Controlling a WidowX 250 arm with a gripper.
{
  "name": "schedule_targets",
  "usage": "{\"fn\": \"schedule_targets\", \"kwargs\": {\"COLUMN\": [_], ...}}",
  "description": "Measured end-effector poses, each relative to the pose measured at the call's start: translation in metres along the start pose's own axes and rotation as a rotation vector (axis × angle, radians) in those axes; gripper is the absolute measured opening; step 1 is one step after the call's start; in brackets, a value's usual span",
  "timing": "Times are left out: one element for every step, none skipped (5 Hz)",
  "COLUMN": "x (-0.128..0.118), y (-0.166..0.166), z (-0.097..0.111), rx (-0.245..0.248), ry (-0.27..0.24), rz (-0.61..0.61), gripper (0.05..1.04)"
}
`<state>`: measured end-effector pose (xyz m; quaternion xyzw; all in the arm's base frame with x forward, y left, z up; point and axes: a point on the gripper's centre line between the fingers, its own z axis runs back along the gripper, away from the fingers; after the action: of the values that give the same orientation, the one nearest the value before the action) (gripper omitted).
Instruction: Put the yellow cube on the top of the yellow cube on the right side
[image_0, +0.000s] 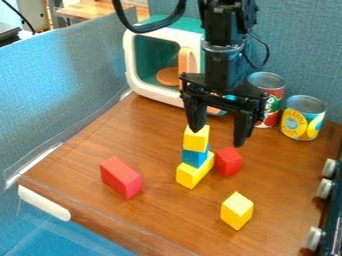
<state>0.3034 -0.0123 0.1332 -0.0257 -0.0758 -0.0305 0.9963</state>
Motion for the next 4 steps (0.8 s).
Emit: {"fn": "schedule_targets", "kwargs": {"x": [-0.002,0.007,0.018,0.023], "y": [0.000,0.002,0.016,0.026], "z": [-0.009,-0.007,-0.001,-0.004], "rx": [-0.005,-0.018,-0.032,-0.004], "ry": [0.030,0.004,-0.042,-0.015], "rz": [0.004,0.015,0.055,0.083], "gripper": [1.000,1.000,1.000,1.000]}}
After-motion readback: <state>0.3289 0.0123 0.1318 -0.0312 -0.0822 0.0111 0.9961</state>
